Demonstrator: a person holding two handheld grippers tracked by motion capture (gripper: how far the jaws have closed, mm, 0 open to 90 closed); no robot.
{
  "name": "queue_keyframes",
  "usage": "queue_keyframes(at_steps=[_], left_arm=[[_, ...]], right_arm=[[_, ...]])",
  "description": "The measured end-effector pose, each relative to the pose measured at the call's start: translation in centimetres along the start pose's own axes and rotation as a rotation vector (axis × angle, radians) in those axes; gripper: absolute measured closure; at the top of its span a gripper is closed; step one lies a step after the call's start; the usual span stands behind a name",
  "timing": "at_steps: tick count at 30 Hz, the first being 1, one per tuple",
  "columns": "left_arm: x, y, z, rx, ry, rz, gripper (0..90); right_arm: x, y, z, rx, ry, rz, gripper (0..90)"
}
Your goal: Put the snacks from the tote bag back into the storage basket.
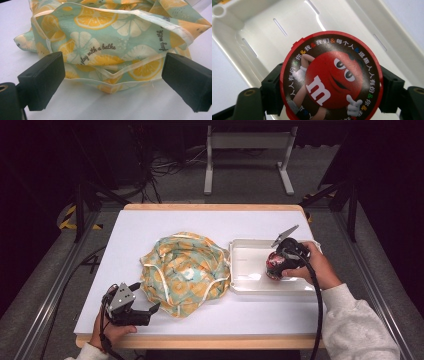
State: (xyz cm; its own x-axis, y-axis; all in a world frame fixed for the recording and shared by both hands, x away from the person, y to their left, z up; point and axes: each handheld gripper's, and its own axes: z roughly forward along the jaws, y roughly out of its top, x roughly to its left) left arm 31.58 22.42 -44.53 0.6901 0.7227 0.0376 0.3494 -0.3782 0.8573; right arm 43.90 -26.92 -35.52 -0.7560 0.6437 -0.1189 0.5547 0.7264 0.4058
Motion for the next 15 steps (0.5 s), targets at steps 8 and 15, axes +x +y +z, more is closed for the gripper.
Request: queue_keyframes(at_steps=[8,15], left_arm=[[0.0,0.0,0.1,0.008,0.005,0.011,5.3],[0.0,0.0,0.2,0.011,0.004,0.005,5.3]], right_arm=[[-1.4,-1.0,1.1,0.018,-0.021,0.061,25.5],[-2.0,-1.4,2.1,0.01,-0.025,0.095,25.5]])
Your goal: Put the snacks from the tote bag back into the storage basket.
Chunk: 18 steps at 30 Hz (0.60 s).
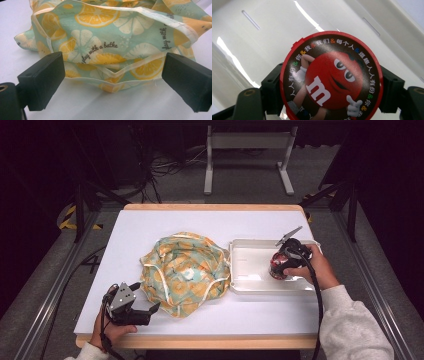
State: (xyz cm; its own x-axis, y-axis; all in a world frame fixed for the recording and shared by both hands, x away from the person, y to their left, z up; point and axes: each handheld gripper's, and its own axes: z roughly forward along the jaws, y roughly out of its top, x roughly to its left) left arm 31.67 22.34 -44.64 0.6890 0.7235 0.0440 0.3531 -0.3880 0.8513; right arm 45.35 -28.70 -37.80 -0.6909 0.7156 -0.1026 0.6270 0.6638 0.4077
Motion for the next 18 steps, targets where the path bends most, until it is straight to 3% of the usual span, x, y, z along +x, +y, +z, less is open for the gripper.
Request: queue_keyframes(at_steps=[11,18], left_arm=[[0.03,0.01,0.17,0.008,-0.001,0.005,5.3],[0.13,-0.02,0.1,0.009,0.005,0.008,5.3]], right_arm=[[-0.09,-0.51,0.18,-0.04,0.029,0.02,25.4],[0.01,-0.66,0.08,-0.046,0.016,0.016,25.2]])
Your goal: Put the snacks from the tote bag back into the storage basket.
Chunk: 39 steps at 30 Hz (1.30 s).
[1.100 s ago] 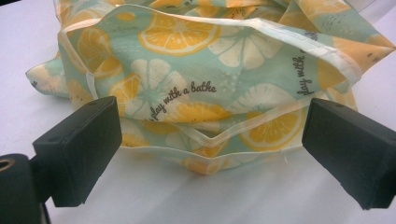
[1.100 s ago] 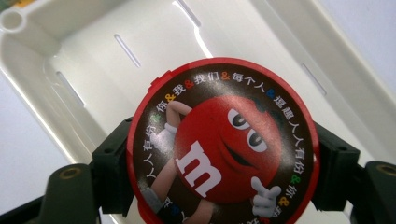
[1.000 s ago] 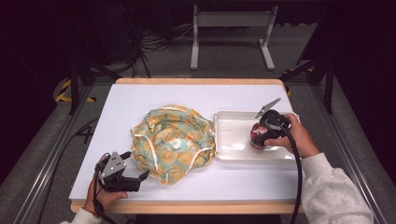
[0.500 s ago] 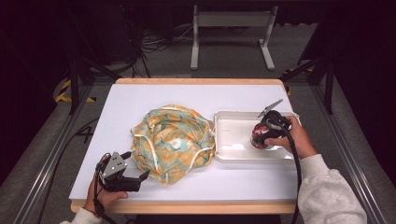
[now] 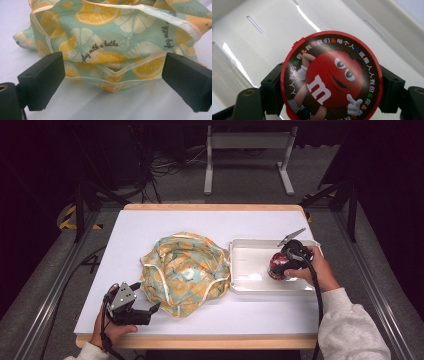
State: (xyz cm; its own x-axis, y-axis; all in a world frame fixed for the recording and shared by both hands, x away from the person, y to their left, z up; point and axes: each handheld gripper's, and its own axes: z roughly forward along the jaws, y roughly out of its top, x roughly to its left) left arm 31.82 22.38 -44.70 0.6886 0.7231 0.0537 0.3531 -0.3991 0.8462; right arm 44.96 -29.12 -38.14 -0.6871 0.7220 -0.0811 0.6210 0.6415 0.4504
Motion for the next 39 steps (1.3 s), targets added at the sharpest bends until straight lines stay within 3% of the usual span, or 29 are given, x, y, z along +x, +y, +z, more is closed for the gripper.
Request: queue_keyframes(at_steps=[17,25,39], left_arm=[[-0.1,0.0,-0.1,-0.003,0.001,0.003,5.3],[-0.1,0.1,0.0,-0.003,0.001,0.002,5.3],[-0.1,0.1,0.0,-0.005,0.002,0.005,5.3]], right_arm=[[0.1,-0.3,-0.7,-0.045,-0.007,0.021,25.0],[0.2,-0.3,-0.8,-0.048,-0.012,0.016,25.0],[0.5,-0.3,-1.7,-0.107,-0.034,0.003,23.3]])
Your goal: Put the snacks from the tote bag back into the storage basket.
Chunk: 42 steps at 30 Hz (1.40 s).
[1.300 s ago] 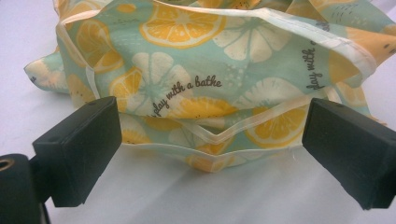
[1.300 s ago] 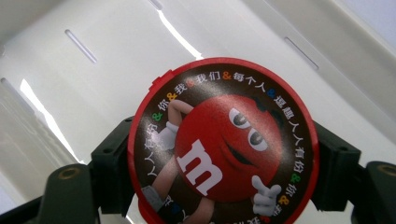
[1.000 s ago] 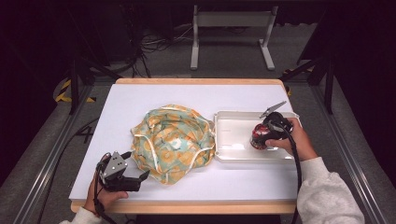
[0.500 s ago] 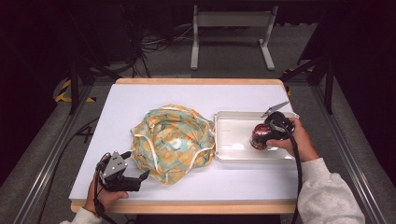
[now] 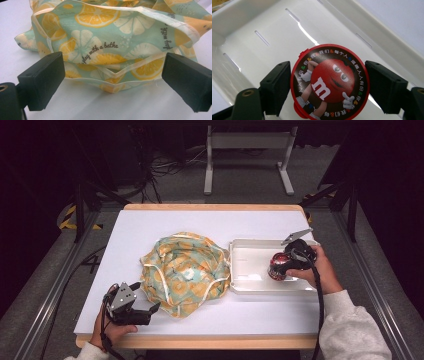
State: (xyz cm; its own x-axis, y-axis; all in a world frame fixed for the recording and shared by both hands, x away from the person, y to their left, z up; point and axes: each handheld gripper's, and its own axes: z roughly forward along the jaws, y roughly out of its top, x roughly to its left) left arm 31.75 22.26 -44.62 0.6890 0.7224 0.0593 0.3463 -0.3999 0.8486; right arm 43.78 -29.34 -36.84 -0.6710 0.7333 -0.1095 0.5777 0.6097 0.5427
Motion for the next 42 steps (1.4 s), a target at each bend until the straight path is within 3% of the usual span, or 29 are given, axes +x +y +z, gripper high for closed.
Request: queue_keyframes(at_steps=[28,42], left_arm=[[-0.1,0.1,-0.1,-0.003,-0.001,0.001,5.3],[-0.1,0.1,-0.1,-0.005,-0.002,0.005,5.3]], right_arm=[[0.6,-0.2,-1.8,-0.062,-0.019,-0.02,20.7],[1.2,-1.3,-3.0,-0.103,-0.037,-0.063,19.7]])
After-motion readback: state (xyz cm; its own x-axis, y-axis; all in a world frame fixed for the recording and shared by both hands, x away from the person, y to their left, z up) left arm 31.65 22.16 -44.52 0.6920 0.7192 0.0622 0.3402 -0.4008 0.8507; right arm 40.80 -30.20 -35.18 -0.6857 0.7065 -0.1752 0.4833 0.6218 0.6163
